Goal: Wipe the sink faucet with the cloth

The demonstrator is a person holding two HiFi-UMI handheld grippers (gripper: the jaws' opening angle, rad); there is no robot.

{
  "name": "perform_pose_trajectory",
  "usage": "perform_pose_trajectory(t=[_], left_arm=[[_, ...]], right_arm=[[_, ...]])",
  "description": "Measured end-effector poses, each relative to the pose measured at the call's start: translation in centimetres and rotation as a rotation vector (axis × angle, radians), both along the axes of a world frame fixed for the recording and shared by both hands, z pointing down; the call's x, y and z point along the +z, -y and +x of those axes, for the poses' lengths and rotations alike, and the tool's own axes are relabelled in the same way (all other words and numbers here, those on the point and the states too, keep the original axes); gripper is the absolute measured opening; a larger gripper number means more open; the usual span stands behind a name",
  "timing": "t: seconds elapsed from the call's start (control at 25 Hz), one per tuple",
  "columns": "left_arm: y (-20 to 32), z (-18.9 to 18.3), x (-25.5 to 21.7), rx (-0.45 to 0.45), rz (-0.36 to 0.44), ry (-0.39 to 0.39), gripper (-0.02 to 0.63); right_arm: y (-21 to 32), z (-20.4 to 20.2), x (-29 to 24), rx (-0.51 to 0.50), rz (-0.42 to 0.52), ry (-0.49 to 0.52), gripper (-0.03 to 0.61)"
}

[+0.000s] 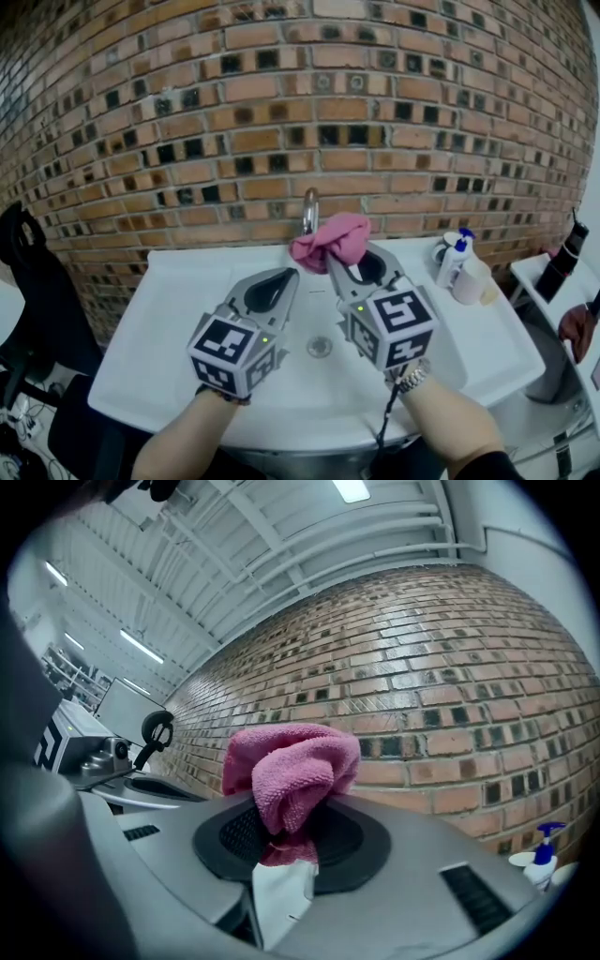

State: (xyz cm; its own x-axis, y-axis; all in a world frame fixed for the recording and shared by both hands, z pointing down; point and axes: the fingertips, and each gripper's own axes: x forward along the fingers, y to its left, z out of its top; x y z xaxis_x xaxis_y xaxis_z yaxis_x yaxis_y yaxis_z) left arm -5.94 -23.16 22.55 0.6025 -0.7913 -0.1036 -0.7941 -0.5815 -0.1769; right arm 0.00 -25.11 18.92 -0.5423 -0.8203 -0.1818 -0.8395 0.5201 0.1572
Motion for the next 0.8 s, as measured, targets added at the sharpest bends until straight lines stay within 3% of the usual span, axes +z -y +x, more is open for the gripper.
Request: perform_pose_trajectory(t=[0.8], left_arm=[[5.7, -1.3, -1.0, -0.026, -0.007, -0.053, 0.012]], right_arm=[[6.2, -1.6, -1.6, -0.001, 0.009, -0.028, 0.11]])
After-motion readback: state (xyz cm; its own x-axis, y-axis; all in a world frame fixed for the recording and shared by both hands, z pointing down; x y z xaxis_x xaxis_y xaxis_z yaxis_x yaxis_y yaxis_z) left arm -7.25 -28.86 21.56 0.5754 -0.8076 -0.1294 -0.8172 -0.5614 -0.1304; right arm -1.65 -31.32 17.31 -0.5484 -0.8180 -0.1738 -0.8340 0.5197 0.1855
